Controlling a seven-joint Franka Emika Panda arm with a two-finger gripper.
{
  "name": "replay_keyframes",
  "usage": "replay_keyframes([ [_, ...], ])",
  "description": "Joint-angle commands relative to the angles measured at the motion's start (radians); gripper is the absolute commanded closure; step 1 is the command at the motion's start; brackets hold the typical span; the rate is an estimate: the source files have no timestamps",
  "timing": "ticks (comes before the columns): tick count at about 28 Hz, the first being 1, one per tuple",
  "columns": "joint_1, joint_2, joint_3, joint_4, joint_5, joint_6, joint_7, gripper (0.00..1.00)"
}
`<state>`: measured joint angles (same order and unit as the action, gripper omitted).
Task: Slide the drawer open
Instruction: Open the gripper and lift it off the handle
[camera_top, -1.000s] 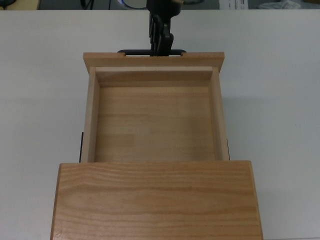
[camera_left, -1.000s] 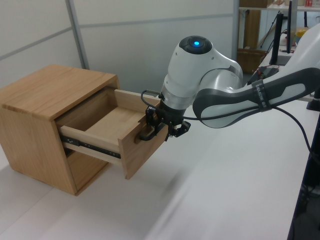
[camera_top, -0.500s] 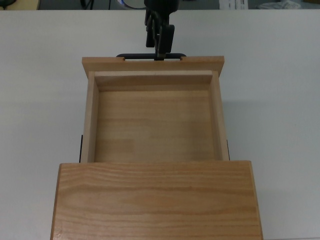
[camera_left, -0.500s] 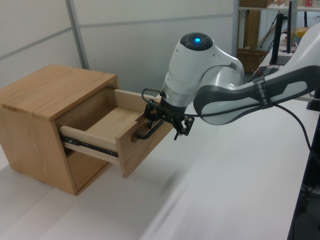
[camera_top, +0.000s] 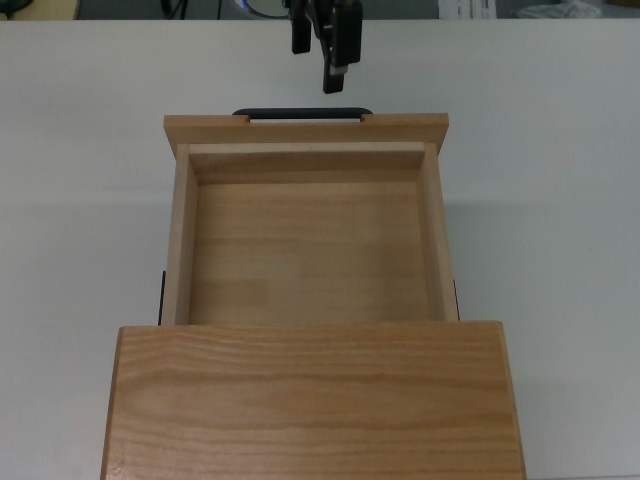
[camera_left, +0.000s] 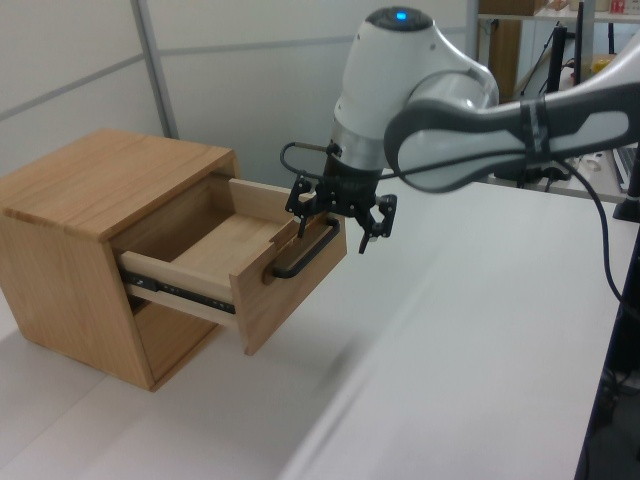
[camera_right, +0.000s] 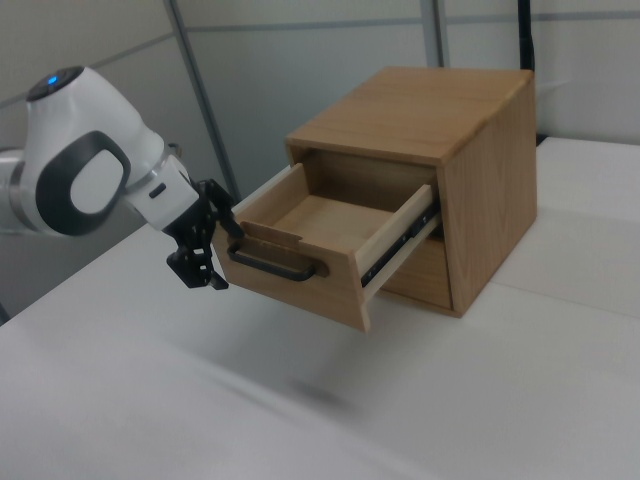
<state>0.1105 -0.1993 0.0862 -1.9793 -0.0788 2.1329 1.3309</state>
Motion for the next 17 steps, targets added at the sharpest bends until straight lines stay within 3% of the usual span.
replay_keyframes([
  [1,0.006,0.001,-0.013,0.059,0.056,-0.119,-0.243,0.0],
  [9,0.005,0.009,-0.013,0.152,0.123,-0.286,-0.639,0.0],
  [17,-0.002,0.014,-0.013,0.178,0.123,-0.432,-1.019,0.0],
])
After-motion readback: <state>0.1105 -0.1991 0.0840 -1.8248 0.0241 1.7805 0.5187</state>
